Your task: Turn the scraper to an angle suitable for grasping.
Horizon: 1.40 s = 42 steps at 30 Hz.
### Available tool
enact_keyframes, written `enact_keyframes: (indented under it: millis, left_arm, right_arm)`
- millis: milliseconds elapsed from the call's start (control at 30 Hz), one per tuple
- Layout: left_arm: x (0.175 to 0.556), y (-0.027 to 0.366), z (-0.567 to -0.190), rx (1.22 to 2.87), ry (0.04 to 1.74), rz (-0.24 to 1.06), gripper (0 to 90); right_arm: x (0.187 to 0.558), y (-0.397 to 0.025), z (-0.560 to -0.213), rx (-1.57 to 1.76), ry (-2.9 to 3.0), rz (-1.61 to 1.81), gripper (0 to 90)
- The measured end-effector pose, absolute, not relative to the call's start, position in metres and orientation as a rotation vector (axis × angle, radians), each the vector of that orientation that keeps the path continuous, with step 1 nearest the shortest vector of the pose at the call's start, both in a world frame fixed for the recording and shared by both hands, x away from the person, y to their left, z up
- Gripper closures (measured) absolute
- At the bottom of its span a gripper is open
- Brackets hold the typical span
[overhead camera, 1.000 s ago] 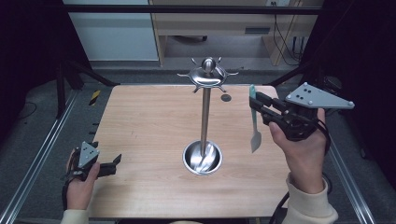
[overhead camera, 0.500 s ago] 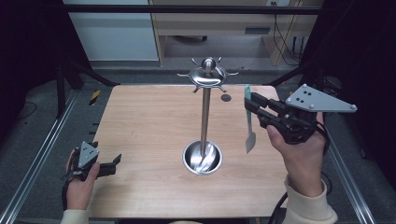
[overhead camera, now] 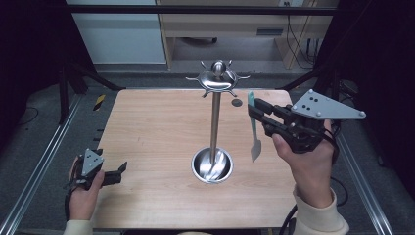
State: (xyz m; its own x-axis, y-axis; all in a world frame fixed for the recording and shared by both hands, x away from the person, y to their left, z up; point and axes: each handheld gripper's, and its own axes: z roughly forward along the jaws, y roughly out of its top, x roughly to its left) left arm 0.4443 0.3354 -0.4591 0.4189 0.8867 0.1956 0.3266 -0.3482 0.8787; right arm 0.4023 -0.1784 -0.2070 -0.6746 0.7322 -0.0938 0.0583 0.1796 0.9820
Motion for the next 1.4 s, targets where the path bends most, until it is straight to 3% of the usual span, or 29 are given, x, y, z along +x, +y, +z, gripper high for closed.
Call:
enact_keyframes:
  millis: [1400]
  left_arm:
    - [0.444, 0.336, -0.459, 1.878, 1.032, 0.887, 2.2]
  right_arm:
    - [0.412, -0.153, -0.216, 0.748, 1.902, 1.522, 74.0]
